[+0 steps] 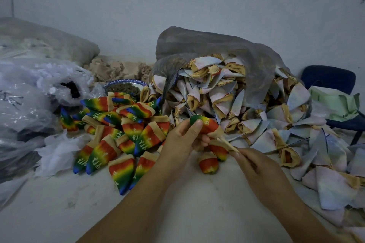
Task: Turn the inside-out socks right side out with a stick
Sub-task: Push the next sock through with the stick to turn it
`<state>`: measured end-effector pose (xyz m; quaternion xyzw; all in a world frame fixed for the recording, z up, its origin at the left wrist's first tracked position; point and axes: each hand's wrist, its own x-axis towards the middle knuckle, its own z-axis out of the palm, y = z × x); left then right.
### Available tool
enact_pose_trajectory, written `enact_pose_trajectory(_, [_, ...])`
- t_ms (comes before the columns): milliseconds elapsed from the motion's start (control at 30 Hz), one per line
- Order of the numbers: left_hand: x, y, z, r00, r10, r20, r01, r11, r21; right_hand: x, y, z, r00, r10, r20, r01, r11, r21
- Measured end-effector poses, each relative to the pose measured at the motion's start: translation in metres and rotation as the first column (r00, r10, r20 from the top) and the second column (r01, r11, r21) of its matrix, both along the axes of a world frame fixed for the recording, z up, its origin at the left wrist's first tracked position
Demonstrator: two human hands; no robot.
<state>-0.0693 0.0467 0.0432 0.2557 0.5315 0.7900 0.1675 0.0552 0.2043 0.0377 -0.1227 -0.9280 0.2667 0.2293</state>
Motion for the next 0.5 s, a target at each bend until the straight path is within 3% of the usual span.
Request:
enact_pose_trajectory(133, [0.001, -0.001, 0.001, 0.999, -0.034, 0.000, 0.034, 0.999, -0.025, 0.002, 0.005, 0.005, 1.000, 0.012, -0.006, -0.011, 0.990, 0.138])
enact_pose_trajectory(233, [0.001, 0.001, -0.001, 0.995, -0.070, 0.066, 0.069, 0.997, 0.016, 0.002, 0.004, 0.003, 0.999, 0.025, 0.025, -0.029, 0.989, 0.143])
enact_pose_trajectory(367, [0.004, 0.005, -0.002, 0.978, -0.127, 0.167, 0.101, 0.982, 0.157, 0.003, -0.004, 0.001, 0.998, 0.060, 0.011, -0.059, 0.996, -0.067])
enact_pose_trajectory(500, [0.005, 0.012, -0.005, 0.971, -0.140, 0.196, 0.099, 0.974, 0.202, 0.000, -0.013, -0.002, 0.998, 0.063, 0.020, -0.057, 0.969, -0.240])
